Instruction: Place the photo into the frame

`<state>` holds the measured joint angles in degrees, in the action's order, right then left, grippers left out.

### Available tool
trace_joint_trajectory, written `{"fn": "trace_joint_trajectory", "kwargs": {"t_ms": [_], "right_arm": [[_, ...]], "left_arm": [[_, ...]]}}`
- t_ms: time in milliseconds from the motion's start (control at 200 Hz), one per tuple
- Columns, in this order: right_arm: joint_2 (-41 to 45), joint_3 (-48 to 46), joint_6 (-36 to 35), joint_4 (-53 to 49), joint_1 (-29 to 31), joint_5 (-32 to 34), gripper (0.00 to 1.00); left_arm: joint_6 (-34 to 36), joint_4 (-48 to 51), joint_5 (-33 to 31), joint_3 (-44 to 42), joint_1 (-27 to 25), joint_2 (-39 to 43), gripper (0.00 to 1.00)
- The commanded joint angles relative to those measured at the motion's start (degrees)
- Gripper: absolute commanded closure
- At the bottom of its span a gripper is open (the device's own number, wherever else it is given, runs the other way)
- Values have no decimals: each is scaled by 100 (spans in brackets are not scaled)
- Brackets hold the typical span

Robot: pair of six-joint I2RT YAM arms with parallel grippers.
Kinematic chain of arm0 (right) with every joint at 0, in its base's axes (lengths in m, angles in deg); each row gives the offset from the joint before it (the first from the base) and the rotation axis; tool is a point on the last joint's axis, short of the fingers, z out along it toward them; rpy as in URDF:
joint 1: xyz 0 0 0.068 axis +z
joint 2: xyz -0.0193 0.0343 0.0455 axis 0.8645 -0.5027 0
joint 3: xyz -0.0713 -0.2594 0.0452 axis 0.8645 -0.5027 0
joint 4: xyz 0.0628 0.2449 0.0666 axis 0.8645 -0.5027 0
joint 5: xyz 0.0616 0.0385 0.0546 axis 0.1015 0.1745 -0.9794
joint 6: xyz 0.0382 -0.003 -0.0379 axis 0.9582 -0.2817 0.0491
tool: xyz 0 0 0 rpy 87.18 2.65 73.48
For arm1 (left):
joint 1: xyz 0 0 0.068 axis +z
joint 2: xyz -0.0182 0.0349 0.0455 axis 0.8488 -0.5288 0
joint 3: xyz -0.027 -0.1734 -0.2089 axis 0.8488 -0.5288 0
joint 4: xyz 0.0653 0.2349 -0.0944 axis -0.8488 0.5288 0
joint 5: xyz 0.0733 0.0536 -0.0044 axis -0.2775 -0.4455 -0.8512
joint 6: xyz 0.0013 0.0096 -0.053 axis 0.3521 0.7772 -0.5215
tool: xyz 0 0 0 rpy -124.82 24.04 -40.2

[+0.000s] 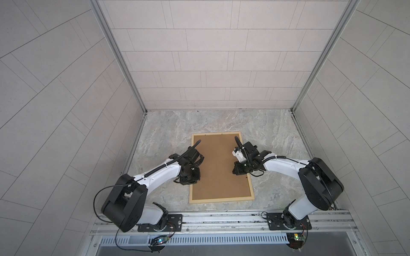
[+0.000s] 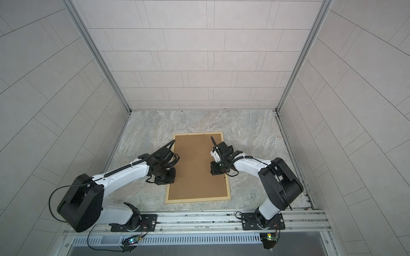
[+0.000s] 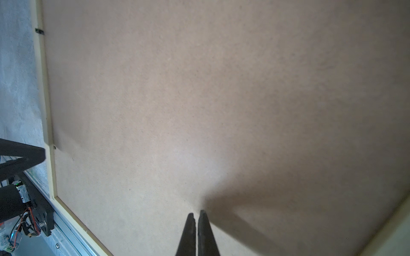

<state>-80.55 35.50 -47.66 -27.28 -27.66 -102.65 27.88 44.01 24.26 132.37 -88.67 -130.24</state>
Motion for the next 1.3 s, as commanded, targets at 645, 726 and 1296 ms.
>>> {"fn": "trace_joint_trajectory", "kwargs": {"t_ms": [645,726,1296], "right_arm": [[301,378,-86,-252,1,95,100],[300,623,-203,-428,-34,120,100],[226,659,-464,-390,-971,-496,100]], "left_arm": [[955,668,277,1128,1128,-525,95],[1075,680,284,1357,1257,-788,96],[1557,288,83,2177,1714,-2270,99]]}}
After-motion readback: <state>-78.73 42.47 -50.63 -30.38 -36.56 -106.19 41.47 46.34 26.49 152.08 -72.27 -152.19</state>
